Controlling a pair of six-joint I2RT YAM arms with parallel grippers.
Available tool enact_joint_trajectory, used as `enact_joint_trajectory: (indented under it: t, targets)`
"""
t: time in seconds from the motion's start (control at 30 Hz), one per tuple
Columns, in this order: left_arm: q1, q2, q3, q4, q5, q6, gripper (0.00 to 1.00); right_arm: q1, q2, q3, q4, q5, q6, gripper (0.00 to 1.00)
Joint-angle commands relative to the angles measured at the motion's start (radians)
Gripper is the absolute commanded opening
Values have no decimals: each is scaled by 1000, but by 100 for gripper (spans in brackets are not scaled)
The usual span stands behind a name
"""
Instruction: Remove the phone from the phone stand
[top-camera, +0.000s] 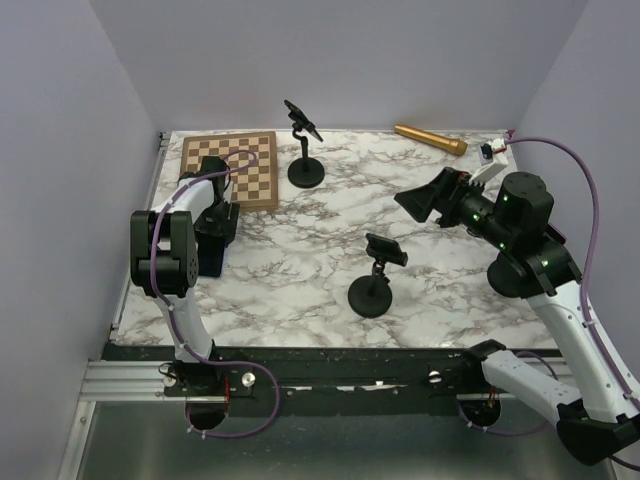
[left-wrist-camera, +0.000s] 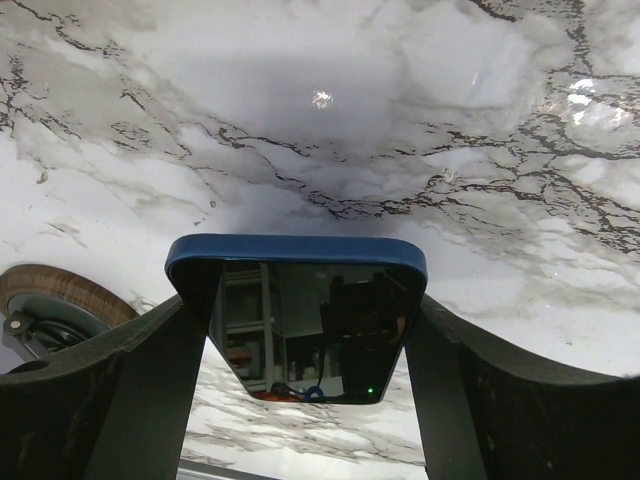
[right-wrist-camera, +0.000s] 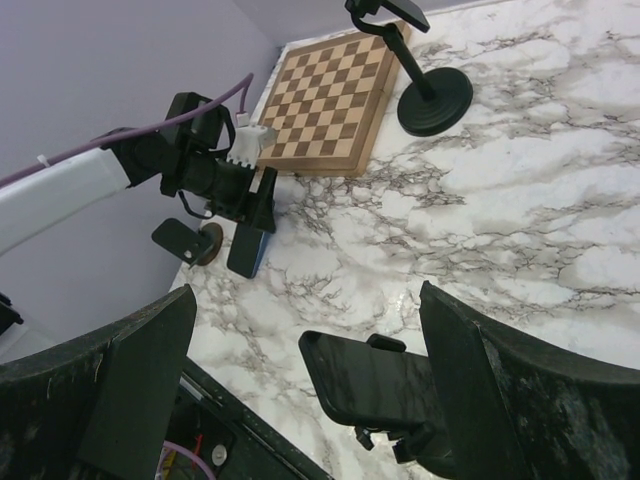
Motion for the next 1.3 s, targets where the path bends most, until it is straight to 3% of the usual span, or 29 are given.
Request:
enact_joint_trajectory:
  t: [0.0,0.07,0.13,0.23,0.27,0.3,0.57,0.87,1.07,1.27]
  targets:
    - [1,9,24,-10,-31,-6,48,-4,10,30,-38,16,-19,100]
    - [1,11,27,-13,-31,-8,50,-4,8,27,-38,17,-19,100]
    - [1,12,32,-18,-23,-11,58,-4,6,23,-37,18,-15,100]
    - [1,15,41,-26,1,-13,89,-3,5,19,-45,19,-13,100]
    - [1,15,45,-29,4,-13,97,-3,5,18,-47,19,-13,100]
    - [1,14,48,-29,2,-13,99,-4,5,17,-51,23,-13,100]
    - [-18,-54,36,-38,1,-13,99,-4,20,31,-85,49,-38,100]
    - [-95,-351,-28,34,74,-71,99,-4,54,17,-178,100,-92,100]
    - [-219,-562,-126,204,251,-111,98,-4,64,-43,-259,135,-125,100]
    - [-357,-828,-323,530,409,-185,97,-4,32,-51,-278,175,-99,100]
